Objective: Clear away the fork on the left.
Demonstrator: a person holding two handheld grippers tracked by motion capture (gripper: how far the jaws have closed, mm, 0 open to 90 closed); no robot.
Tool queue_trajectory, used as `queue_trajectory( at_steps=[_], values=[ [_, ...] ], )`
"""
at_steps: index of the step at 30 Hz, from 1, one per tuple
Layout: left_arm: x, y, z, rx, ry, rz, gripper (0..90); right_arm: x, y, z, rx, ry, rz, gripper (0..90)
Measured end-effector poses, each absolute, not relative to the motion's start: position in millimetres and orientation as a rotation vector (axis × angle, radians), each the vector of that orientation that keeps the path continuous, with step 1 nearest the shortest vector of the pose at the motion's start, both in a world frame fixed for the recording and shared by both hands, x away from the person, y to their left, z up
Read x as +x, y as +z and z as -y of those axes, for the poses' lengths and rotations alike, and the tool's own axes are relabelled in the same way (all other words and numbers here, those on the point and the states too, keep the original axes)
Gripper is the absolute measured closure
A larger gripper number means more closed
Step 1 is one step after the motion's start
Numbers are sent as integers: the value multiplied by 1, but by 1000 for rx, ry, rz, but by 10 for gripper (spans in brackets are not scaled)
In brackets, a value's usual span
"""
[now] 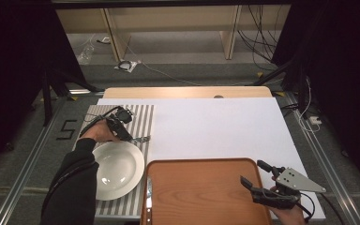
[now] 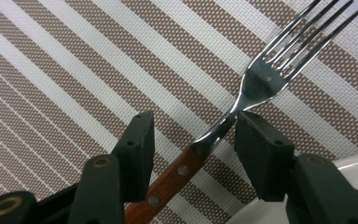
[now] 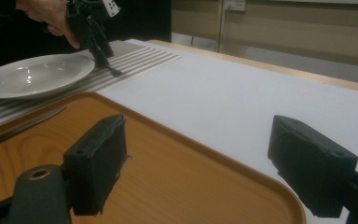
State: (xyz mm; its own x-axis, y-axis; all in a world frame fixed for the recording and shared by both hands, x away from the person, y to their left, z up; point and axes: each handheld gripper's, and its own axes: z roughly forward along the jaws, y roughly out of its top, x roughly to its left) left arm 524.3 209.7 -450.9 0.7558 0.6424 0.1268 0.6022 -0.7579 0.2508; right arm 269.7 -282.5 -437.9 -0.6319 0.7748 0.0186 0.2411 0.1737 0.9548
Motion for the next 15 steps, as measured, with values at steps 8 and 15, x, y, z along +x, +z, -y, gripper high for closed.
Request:
queue_trajectory(
  at_steps=[8,15],
  values=[
    [525,-456,-208,2787,270,-981,510,270,-438,283,954,1468,-1975,203],
    [526,-456,-207,2800,270,-977,512,270,-438,282,952,1470,-1974,203]
  ],
)
